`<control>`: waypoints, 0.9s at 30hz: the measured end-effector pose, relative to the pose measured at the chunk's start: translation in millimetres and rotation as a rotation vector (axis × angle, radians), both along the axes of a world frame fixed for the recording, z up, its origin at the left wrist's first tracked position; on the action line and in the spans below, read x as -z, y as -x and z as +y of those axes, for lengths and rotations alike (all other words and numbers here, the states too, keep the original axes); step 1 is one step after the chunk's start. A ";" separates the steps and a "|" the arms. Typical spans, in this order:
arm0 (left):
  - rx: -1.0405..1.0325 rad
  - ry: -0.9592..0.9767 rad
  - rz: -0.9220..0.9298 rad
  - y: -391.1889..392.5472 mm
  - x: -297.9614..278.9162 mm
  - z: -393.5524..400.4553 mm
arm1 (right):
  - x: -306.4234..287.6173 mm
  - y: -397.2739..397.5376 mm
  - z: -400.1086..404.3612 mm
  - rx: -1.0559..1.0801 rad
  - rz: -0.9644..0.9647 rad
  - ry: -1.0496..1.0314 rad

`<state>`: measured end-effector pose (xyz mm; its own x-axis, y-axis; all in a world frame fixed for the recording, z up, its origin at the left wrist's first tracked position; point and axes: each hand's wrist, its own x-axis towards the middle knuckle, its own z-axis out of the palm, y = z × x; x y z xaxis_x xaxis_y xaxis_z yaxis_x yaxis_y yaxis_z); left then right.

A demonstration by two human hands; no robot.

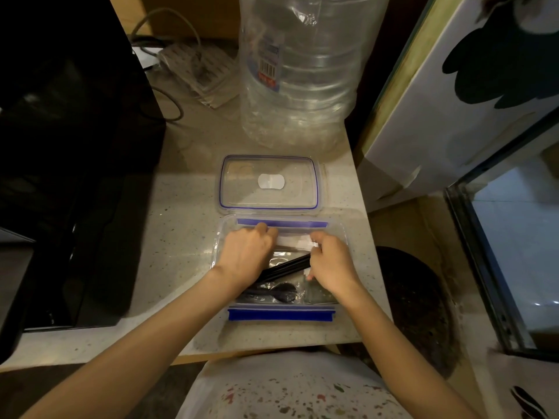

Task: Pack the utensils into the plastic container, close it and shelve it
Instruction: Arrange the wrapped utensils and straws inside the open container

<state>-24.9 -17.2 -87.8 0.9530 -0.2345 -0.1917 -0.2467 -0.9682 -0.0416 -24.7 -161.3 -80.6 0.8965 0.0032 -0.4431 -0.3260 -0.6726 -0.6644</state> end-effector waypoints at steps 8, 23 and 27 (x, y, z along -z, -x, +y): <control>-0.069 0.014 0.003 -2.6 6.7 3.0 | -0.2 8.9 6.5 0.235 0.100 -0.272; -0.168 0.110 0.005 3.7 9.3 3.4 | 1.2 8.8 -4.9 0.211 0.069 -0.369; -0.165 0.113 -0.003 5.0 4.9 2.3 | 0.4 9.6 -5.2 0.159 0.052 -0.355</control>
